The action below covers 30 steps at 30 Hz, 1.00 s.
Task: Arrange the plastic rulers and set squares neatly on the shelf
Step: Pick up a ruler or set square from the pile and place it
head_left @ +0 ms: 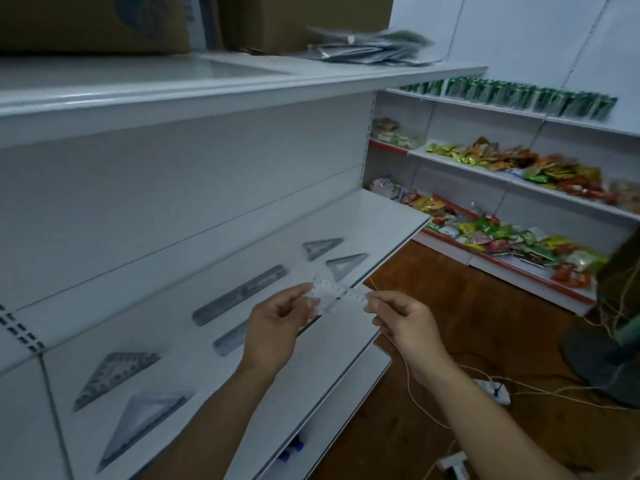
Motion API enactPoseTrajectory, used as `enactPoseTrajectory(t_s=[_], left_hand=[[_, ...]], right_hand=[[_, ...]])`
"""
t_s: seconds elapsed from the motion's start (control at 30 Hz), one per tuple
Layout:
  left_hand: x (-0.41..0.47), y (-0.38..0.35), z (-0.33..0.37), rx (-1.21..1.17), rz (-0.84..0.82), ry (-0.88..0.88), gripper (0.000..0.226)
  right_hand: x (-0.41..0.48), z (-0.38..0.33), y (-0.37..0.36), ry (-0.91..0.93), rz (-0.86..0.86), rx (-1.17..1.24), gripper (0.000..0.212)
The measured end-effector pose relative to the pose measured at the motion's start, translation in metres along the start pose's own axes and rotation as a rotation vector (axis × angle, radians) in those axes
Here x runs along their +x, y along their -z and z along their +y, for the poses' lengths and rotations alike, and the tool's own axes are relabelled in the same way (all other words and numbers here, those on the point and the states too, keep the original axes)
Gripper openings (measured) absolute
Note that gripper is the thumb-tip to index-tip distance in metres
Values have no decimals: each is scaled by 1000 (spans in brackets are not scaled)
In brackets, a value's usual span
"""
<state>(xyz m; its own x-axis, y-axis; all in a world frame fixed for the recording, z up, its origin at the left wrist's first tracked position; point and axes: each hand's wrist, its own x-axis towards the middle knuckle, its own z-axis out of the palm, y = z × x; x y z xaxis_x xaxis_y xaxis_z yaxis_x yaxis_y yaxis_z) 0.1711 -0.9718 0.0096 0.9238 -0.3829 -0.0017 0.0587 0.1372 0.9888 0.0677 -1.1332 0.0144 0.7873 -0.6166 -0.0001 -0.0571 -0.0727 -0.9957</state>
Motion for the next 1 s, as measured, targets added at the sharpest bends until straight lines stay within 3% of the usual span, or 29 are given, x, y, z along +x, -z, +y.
enactPoseTrajectory(t_s=[0.4, 0.63, 0.83, 1.0], left_hand=[[129, -50, -21, 102, 333, 9, 20], [184, -87, -30, 207, 496, 46, 19], [193, -93, -48, 628, 501, 133, 37], [201, -99, -60, 823, 571, 172, 37]], right_hand=[[213, 21, 9, 65, -405, -67, 18], [318, 29, 23, 368, -572, -319, 13], [368, 52, 16, 591, -684, -391, 13], [391, 70, 8, 729, -718, -475, 13]])
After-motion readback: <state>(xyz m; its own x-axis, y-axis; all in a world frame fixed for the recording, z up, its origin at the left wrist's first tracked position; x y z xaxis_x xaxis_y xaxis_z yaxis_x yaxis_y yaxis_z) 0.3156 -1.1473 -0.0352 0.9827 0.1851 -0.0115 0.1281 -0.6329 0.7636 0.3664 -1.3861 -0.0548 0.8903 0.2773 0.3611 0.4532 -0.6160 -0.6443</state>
